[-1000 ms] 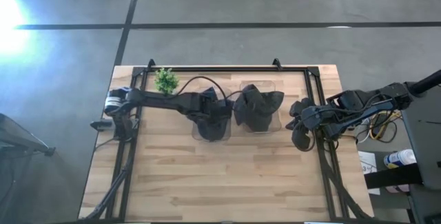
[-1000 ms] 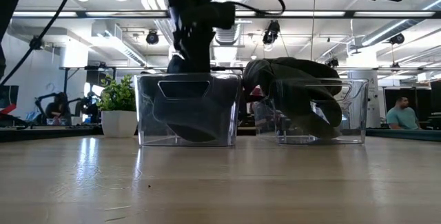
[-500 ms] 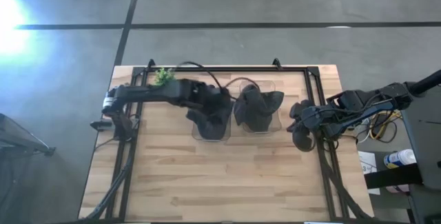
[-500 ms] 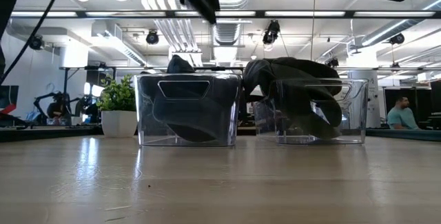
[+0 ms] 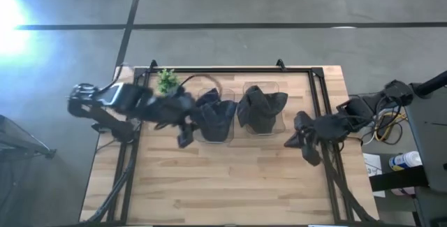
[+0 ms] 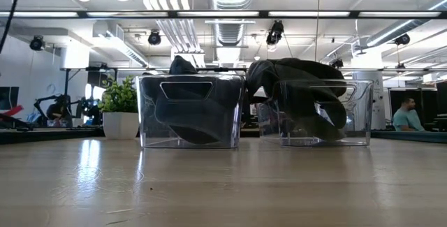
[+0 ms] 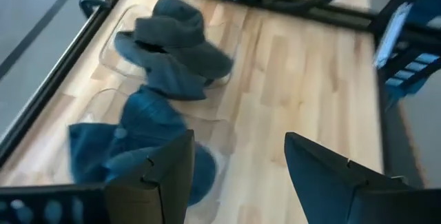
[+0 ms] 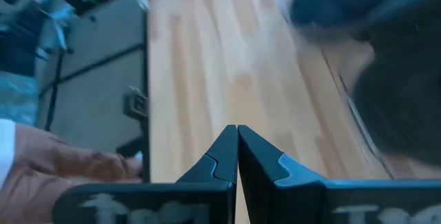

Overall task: Pick & Place hat
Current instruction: Return to Home Position

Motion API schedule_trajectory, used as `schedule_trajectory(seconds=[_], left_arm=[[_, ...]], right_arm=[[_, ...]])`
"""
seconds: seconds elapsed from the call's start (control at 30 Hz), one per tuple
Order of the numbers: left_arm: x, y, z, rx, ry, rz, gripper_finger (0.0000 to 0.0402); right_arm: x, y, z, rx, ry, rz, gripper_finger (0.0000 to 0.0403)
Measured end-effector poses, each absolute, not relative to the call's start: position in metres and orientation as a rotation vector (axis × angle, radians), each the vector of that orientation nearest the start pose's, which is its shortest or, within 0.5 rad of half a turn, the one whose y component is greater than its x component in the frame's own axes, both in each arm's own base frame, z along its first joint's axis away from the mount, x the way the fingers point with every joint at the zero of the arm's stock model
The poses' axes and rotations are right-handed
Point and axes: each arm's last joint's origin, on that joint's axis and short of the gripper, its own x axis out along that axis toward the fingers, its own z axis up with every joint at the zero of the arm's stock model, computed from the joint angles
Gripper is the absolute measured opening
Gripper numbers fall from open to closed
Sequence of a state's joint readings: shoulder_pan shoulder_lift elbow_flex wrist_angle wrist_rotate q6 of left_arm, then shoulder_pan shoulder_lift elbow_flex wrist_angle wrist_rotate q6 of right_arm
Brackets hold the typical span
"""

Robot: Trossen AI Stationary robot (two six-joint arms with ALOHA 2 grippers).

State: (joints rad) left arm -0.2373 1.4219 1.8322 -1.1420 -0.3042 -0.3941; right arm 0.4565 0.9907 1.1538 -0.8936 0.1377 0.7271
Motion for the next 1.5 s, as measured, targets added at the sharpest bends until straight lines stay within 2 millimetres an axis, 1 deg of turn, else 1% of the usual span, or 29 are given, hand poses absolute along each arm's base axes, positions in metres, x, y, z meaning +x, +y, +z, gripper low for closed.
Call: schedule_trajectory(seconds=[0.1,0.2,0.33,0.43,0.5,0.6,0.67,0.77,0.87,0.93,1.0,1.1,1.23,1.33,1.43,1.5], left_arm=[[0.229,-0.066,0.441,-0.227,0.588,0.204,0.0218],[0.21,-0.077,0.423,-0.305,0.489,0.243,0.0218],[0.185,-0.087,0.392,-0.384,0.393,0.276,0.0218],[0.168,-0.094,0.366,-0.382,0.316,0.279,0.0218],[0.158,-0.099,0.351,-0.353,0.246,0.295,0.0218],[0.144,-0.101,0.327,-0.32,0.157,0.348,0.0218],[0.136,-0.099,0.313,-0.35,0.124,0.355,0.0218],[0.128,-0.098,0.295,-0.43,0.107,0.302,0.0218],[0.122,-0.095,0.282,-0.464,0.092,0.275,0.0218],[0.118,-0.09,0.277,-0.481,0.078,0.272,0.0218],[0.114,-0.086,0.278,-0.489,0.064,0.265,0.0218],[0.107,-0.078,0.284,-0.464,0.035,0.263,0.0218],[0.099,-0.064,0.294,-0.418,-0.014,0.309,0.0218],[0.096,-0.055,0.298,-0.402,-0.039,0.332,0.0218],[0.098,-0.049,0.299,-0.395,-0.04,0.329,0.0218],[0.101,-0.044,0.3,-0.398,-0.045,0.33,0.0218]], right_arm=[[0.16,0.088,0.364,0.456,0.691,0.054,0.0009],[0.15,0.1,0.367,0.437,0.63,0.027,0.0009],[0.133,0.116,0.371,0.412,0.499,-0.043,0.0009],[0.121,0.125,0.371,0.374,0.425,-0.086,0.0009],[0.115,0.127,0.369,0.357,0.405,-0.111,0.0009],[0.111,0.128,0.358,0.349,0.422,-0.141,0.0009],[0.11,0.129,0.353,0.361,0.431,-0.143,0.0009],[0.109,0.129,0.346,0.374,0.455,-0.135,0.0009],[0.107,0.126,0.342,0.381,0.457,-0.14,0.0009],[0.105,0.123,0.34,0.367,0.451,-0.141,0.0008],[0.103,0.117,0.339,0.337,0.427,-0.151,0.0008],[0.097,0.105,0.338,0.295,0.351,-0.199,0.0008],[0.085,0.083,0.34,0.246,0.229,-0.28,0.0008],[0.08,0.071,0.343,0.277,0.18,-0.284,0.0008],[0.083,0.071,0.345,0.302,0.155,-0.21,0.0008],[0.092,0.074,0.346,0.263,0.116,-0.18,0.0008]])
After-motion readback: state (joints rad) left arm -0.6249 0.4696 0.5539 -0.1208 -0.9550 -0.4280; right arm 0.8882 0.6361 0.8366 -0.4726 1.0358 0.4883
